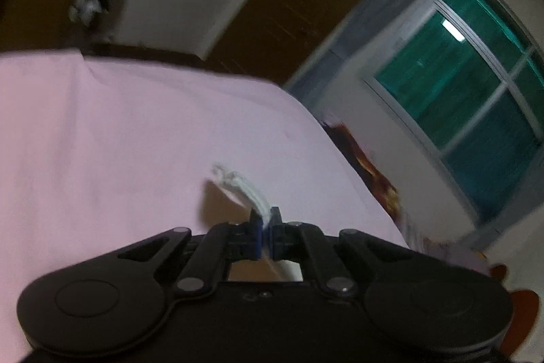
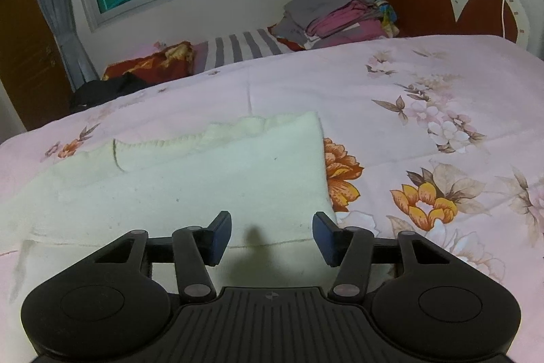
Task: Fold small clothes
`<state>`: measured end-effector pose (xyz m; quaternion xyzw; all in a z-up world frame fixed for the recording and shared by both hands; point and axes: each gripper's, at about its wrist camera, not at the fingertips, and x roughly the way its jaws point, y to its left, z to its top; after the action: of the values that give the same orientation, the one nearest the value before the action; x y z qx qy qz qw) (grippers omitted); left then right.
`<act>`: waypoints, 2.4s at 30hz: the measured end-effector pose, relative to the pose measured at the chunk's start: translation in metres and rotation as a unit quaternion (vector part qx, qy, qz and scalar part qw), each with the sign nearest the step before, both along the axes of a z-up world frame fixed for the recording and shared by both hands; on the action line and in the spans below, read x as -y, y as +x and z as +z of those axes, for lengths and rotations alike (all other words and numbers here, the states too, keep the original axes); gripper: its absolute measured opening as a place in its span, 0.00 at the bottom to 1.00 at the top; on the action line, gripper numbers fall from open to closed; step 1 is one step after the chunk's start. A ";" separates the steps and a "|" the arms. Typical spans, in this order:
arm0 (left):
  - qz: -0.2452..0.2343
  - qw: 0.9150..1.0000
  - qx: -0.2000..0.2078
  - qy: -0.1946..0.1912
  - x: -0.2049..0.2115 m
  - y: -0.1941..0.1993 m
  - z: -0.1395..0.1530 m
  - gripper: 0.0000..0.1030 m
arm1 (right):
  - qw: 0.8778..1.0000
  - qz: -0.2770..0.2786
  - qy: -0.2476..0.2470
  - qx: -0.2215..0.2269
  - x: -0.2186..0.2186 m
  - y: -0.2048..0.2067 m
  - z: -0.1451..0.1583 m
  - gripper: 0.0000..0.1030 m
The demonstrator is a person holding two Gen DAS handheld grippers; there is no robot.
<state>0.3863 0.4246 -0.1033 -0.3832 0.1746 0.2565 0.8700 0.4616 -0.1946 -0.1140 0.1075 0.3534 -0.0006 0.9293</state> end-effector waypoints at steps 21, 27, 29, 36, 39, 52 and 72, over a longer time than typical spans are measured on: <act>-0.309 0.949 -0.028 0.055 0.238 0.125 0.018 0.03 | 0.998 -0.039 0.043 0.016 0.039 -0.012 0.003 0.45; -0.401 0.912 -0.046 0.068 0.326 0.140 0.012 0.03 | 0.997 -0.059 0.052 0.017 0.061 -0.021 0.001 0.39; -0.424 0.901 -0.053 0.074 0.356 0.136 0.006 0.03 | 0.996 -0.063 0.053 0.018 0.069 -0.025 0.000 0.38; -0.479 0.871 -0.073 0.086 0.433 0.141 -0.007 0.03 | 0.995 -0.081 0.062 0.013 0.094 -0.039 -0.003 0.33; -0.495 0.860 -0.085 0.089 0.455 0.144 -0.015 0.04 | 0.994 -0.089 0.066 0.013 0.103 -0.044 -0.003 0.33; -0.474 0.857 -0.078 0.186 0.419 0.090 0.002 0.64 | 0.994 -0.019 0.091 0.052 0.079 -0.037 0.023 0.55; -0.356 0.908 -0.142 0.169 0.270 0.065 -0.031 0.55 | 0.989 0.060 0.128 -0.043 -0.022 0.038 -0.022 0.18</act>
<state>0.4515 0.1542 -0.1339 -0.1021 0.3753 0.0074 0.9212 0.4993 -0.1729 -0.1355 0.2041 0.3962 0.0955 0.8901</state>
